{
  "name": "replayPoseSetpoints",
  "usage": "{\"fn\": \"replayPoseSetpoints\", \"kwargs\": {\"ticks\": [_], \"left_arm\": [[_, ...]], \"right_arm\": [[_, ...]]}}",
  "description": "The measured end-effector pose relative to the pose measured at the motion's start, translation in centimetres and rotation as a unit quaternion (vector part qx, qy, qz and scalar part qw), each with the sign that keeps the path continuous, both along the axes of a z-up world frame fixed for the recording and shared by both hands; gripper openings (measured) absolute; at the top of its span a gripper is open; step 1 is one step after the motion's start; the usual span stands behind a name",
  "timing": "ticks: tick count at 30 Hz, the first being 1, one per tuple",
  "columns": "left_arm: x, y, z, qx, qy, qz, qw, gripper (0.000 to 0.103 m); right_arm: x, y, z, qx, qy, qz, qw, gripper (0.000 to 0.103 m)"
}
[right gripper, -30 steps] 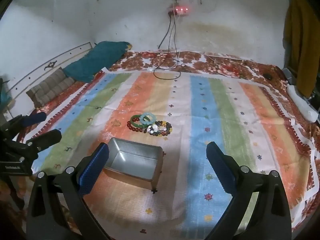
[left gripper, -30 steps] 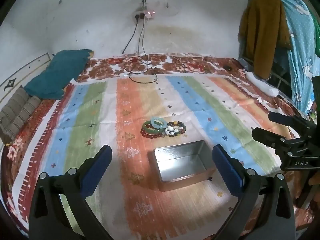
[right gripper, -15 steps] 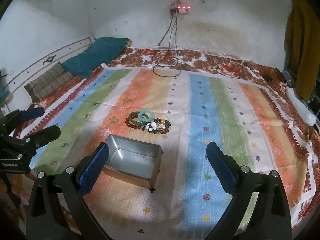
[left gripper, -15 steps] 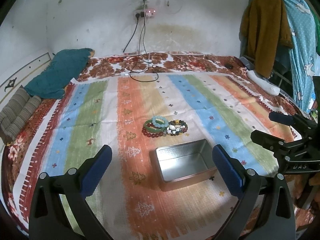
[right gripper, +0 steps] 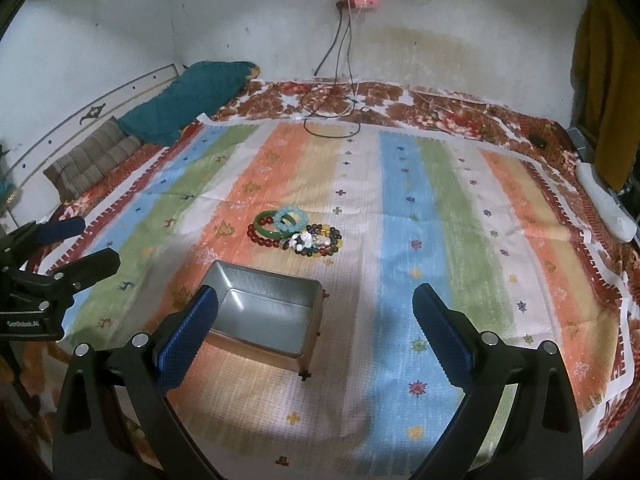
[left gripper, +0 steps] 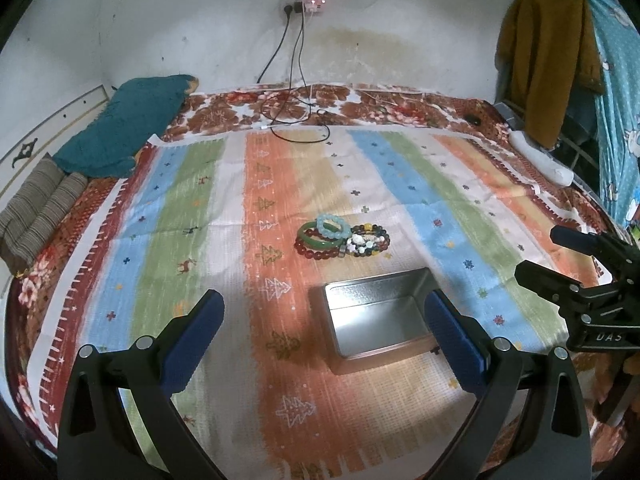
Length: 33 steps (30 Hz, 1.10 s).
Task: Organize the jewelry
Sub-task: 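Move both tools toward the bracelet pile beside the silver tin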
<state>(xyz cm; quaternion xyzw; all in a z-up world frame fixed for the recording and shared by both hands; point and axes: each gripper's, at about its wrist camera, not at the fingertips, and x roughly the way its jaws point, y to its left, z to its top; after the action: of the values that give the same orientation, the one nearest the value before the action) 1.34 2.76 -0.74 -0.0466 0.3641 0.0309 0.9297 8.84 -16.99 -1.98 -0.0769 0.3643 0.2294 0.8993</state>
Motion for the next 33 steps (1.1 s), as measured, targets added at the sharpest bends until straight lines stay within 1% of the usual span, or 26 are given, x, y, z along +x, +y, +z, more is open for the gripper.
{"fn": "replayPoseSetpoints", "kwargs": {"ticks": [5,9,13,18,21,33], "left_arm": [[0.5,-0.1,-0.1,0.003,0.000,-0.008,1.0000,0.098],[1.2,0.2,-0.2,0.007,0.003,0.001,1.0000,0.098],[2.1,0.7,-0.2,0.017,0.006,0.009,0.9998,0.098],[3.0,1.0,-0.1,0.008,0.013,0.004,0.9999,0.098],[4.1,1.1,0.0,0.012,0.018,0.010,0.9997,0.098],[9.6,1.6,-1.0,0.017,0.053,0.016,0.9983,0.098]], "right_arm": [[0.5,-0.2,-0.1,0.008,0.010,-0.004,1.000,0.099],[1.7,-1.1,-0.2,0.023,0.027,-0.020,0.999,0.099],[2.6,-0.9,-0.5,0.011,0.032,-0.020,0.999,0.099],[3.5,-0.3,-0.9,-0.009,0.038,-0.009,0.999,0.099],[4.2,0.3,-1.0,-0.018,0.041,-0.006,0.999,0.099],[6.7,1.8,-1.9,-0.015,0.076,-0.001,0.997,0.099]]}}
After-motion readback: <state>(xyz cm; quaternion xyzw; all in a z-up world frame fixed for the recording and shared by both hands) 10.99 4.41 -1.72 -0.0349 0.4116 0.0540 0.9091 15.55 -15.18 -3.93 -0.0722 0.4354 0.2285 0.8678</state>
